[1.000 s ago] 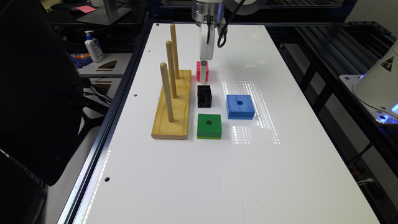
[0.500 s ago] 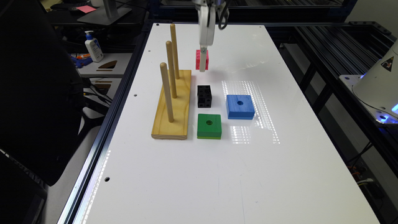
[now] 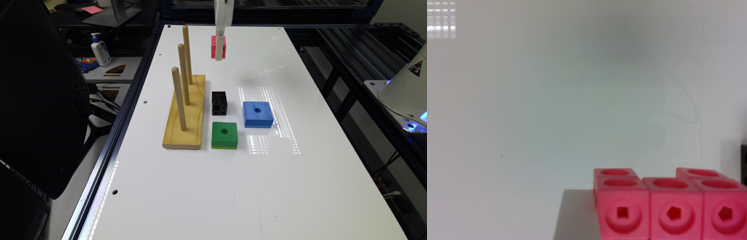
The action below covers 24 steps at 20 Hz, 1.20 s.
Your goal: Pick up pink block.
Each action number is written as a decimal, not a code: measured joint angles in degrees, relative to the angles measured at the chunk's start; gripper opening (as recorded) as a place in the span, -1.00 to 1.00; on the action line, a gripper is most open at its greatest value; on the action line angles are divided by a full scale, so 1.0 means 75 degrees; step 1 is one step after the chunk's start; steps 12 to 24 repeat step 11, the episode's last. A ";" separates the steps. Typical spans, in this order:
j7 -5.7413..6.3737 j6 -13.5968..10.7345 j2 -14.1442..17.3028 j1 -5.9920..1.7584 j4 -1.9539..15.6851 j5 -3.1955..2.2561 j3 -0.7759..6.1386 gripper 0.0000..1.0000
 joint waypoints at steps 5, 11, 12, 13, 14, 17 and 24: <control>0.0002 -0.0295 -0.0341 0.0000 0.0035 0.0001 0.0002 -1.00; 0.0013 -0.0954 -0.1039 -0.0001 0.0032 0.0008 0.0010 -1.00; 0.0013 -0.0954 -0.1039 -0.0001 0.0032 0.0008 0.0010 -1.00; 0.0013 -0.0954 -0.1039 -0.0001 0.0032 0.0008 0.0010 -1.00; 0.0013 -0.0954 -0.1039 -0.0001 0.0032 0.0008 0.0010 -1.00; 0.0013 -0.0954 -0.1039 -0.0001 0.0032 0.0008 0.0010 -1.00; 0.0013 -0.0954 -0.1039 -0.0001 0.0032 0.0008 0.0010 -1.00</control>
